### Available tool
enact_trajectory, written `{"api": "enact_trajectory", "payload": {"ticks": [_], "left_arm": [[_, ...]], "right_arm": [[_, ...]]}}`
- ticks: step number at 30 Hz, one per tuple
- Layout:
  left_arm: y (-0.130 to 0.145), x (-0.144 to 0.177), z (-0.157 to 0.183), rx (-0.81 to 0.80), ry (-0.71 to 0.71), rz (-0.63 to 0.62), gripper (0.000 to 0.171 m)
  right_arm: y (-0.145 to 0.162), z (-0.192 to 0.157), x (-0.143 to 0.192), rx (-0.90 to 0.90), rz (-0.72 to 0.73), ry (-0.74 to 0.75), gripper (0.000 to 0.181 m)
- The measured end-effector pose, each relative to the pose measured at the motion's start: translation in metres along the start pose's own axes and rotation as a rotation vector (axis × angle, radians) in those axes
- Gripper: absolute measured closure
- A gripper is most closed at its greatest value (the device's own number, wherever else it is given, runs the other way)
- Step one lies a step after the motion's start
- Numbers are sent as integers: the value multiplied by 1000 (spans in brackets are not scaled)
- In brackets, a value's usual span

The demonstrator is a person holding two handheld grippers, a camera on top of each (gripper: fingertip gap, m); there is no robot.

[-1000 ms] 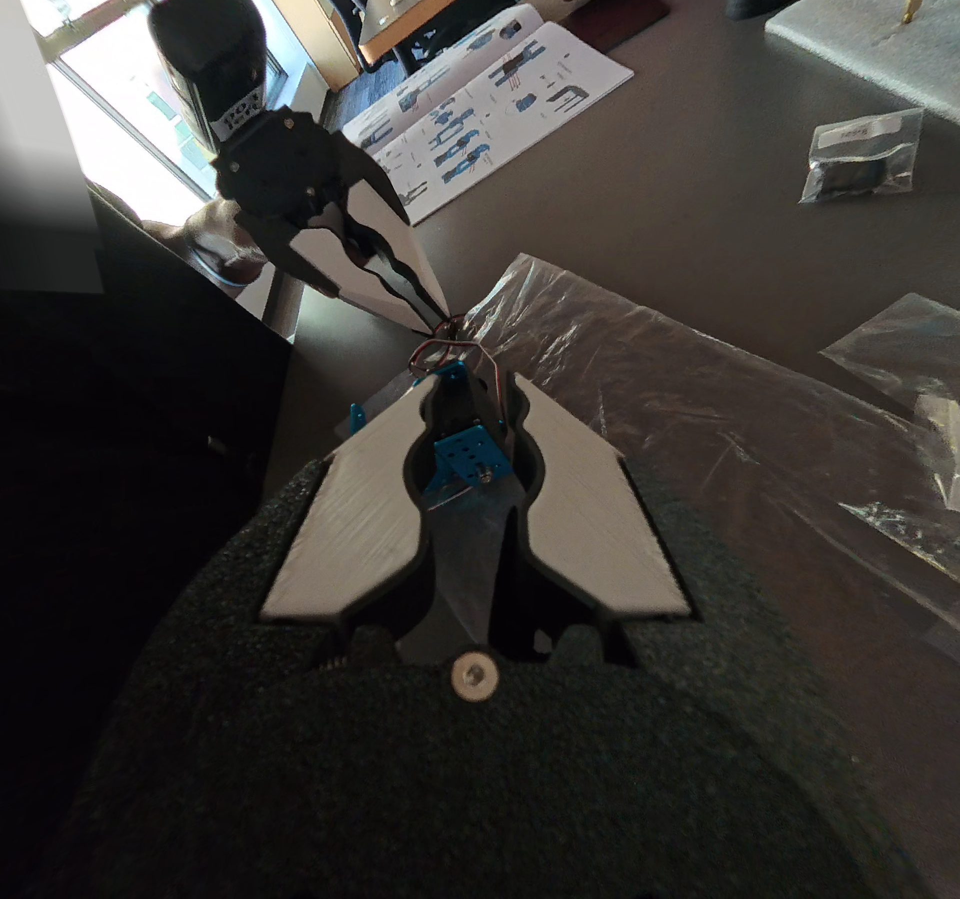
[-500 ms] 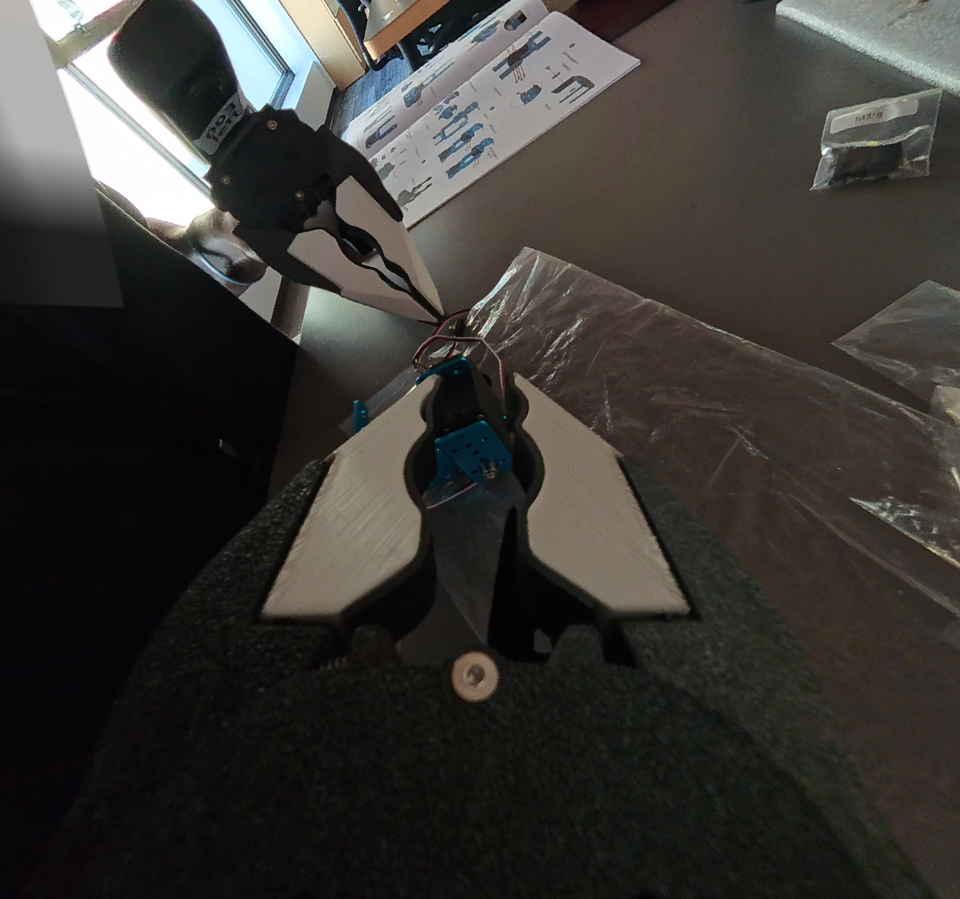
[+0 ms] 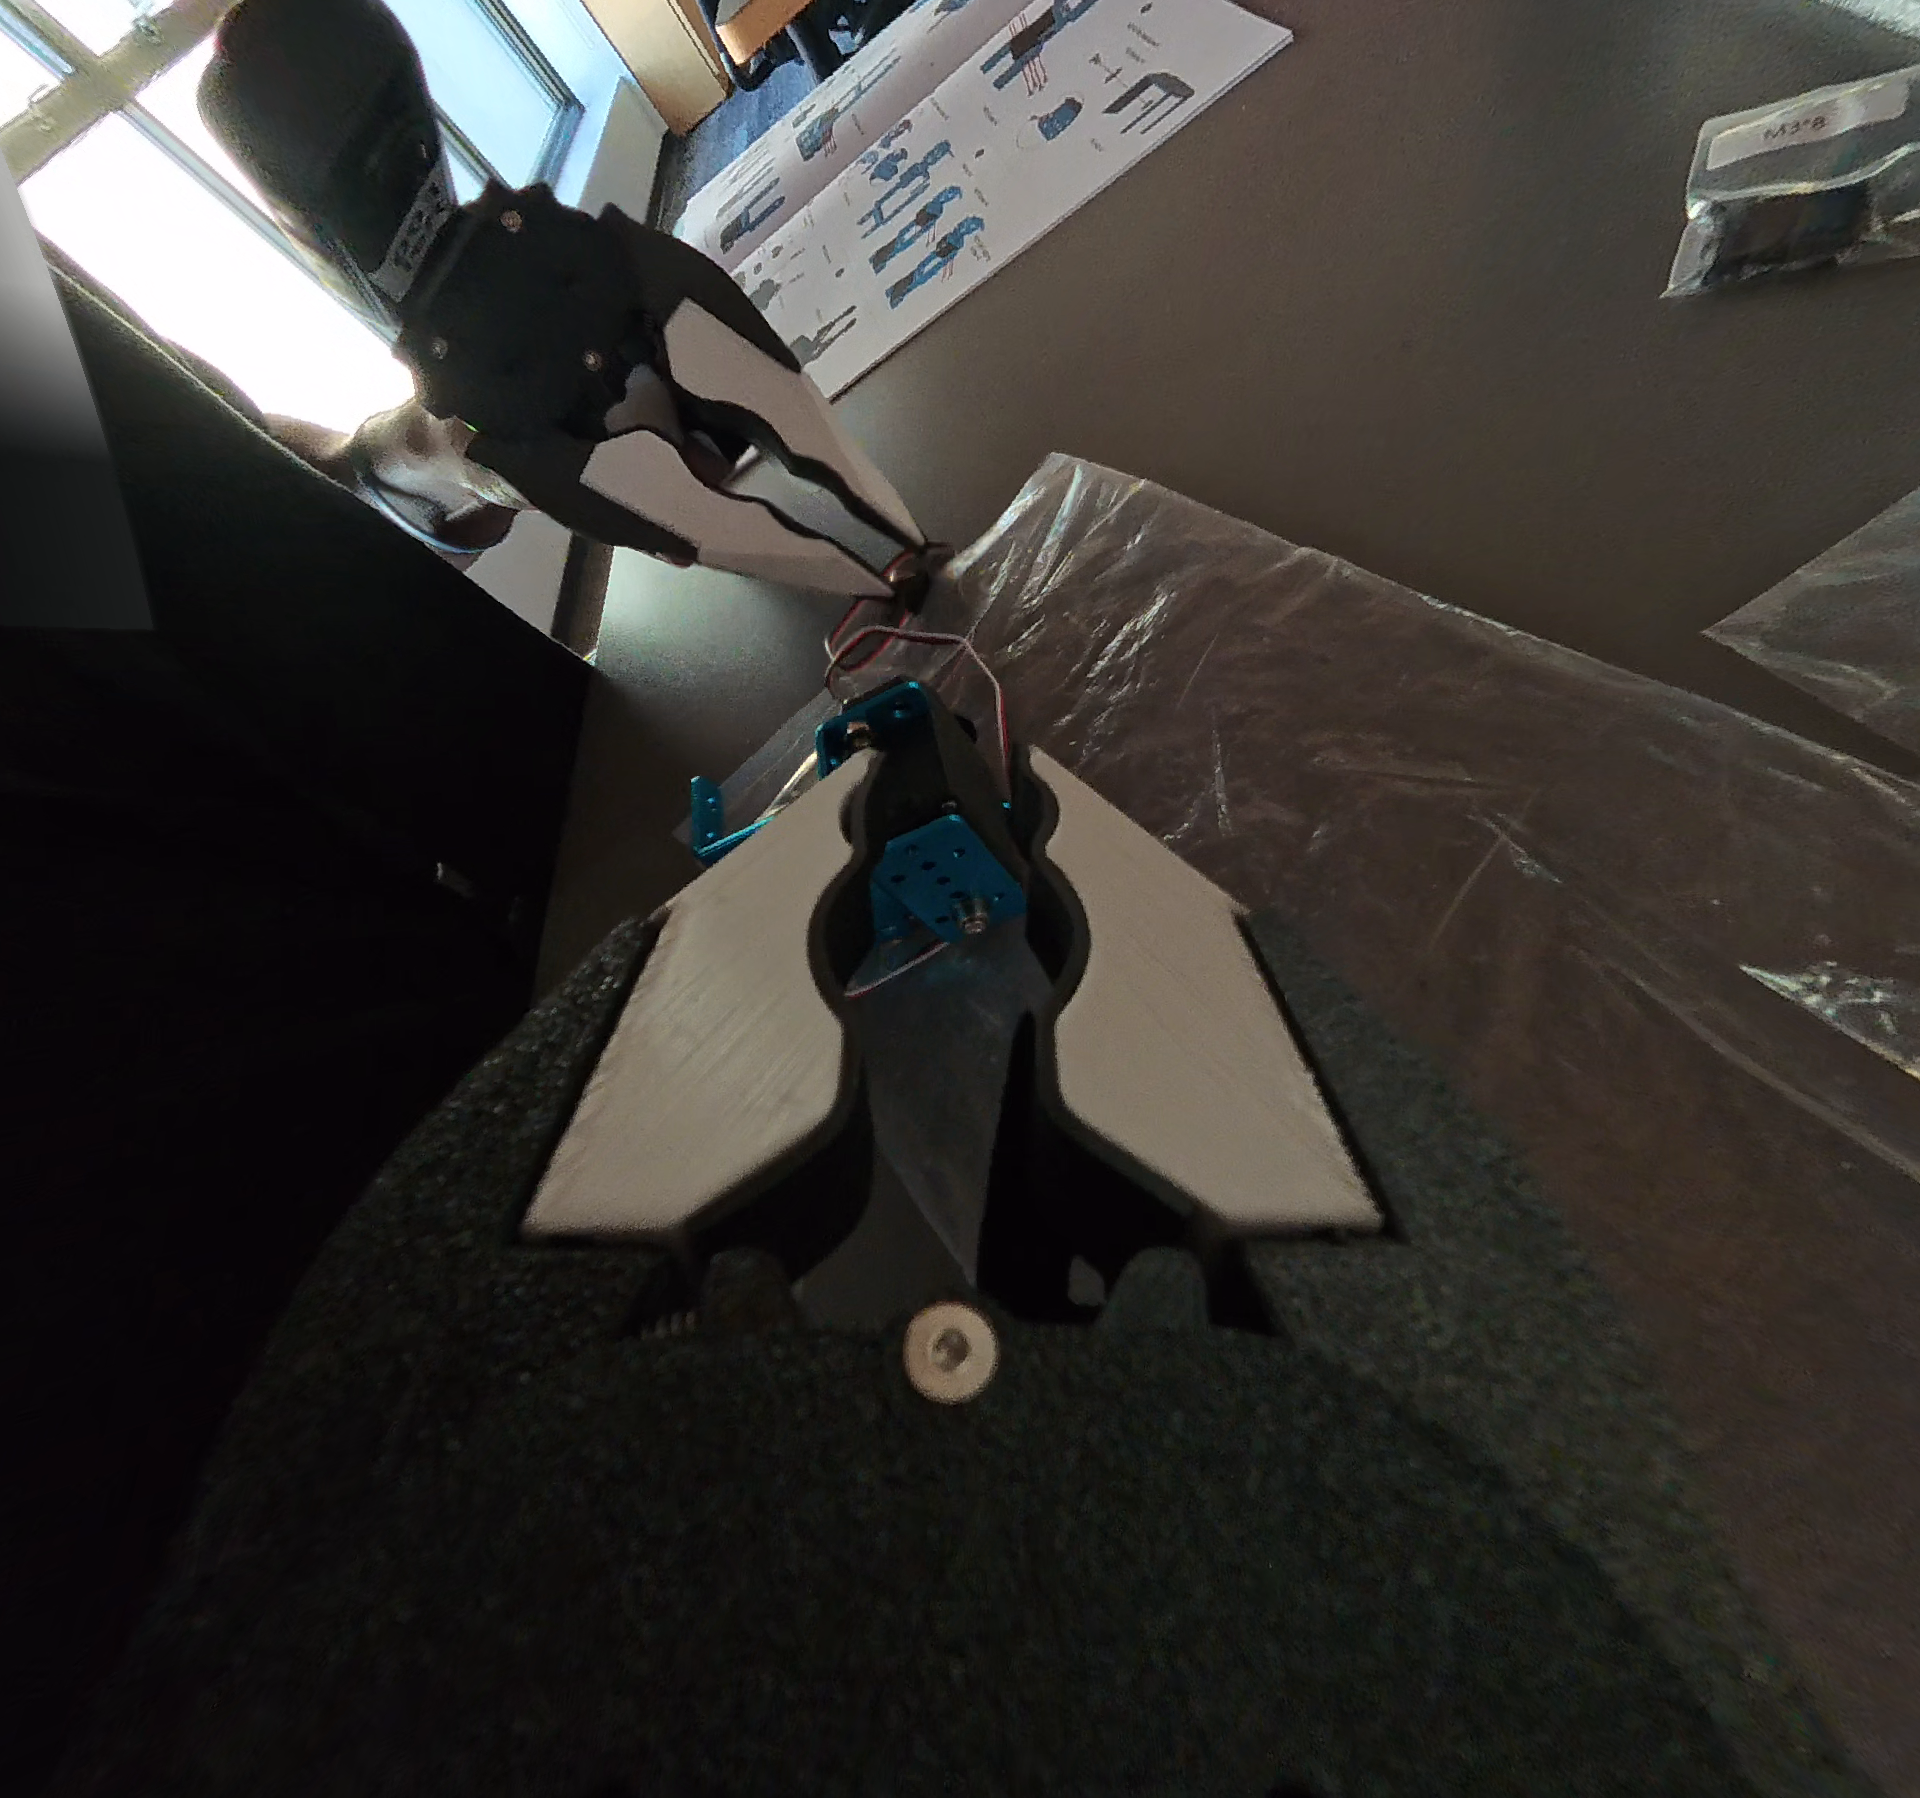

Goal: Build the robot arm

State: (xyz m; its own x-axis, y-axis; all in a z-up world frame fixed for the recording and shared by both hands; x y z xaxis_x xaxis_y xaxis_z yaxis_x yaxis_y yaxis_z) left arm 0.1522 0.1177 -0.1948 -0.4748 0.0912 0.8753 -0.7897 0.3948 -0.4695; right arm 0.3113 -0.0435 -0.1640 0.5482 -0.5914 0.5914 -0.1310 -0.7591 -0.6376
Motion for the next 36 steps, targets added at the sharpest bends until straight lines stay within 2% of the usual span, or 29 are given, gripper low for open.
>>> {"api": "enact_trajectory", "payload": {"ticks": [10, 13, 16, 25, 27, 31, 33, 36], "left_arm": [[2, 0, -2, 14, -19, 12, 160], [1, -1, -5, -2, 0, 13, 155], [1, -1, -5, -23, 69, 9, 166], [0, 3, -8, -26, 108, 18, 168], [-7, 11, -9, -20, 181, 94, 168], [-41, 22, -6, 0, 474, 298, 168], [-56, 17, -8, -87, 535, 329, 169], [-72, 11, -9, -354, 512, 338, 170]], "right_arm": [[1, -1, -3, 1, -13, -10, 159], [1, -1, -3, 0, -17, -11, 159], [2, -1, -2, 0, -20, -10, 159], [2, 0, -1, -6, -13, -14, 159], [1, -1, -1, -5, -9, -18, 159], [-1, -3, -2, -9, 8, -62, 159], [-1, -5, -2, 13, 3, -62, 159], [-1, -8, 2, 43, 22, -77, 158]]}}
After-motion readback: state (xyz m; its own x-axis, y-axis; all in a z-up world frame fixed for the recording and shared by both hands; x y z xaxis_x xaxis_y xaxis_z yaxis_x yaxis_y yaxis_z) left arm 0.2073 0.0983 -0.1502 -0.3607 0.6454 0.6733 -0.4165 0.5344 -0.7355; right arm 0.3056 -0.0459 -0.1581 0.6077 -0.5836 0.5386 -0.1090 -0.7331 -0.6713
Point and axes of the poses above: each gripper's, where its closed fingertips meet, x back along the fingers, y out of its underside, z = x × y across the jaws, the point moved 7 cm from there along x, back along the fingers, and after that the axes turned 15 degrees about -z, right-handed, at the moved point
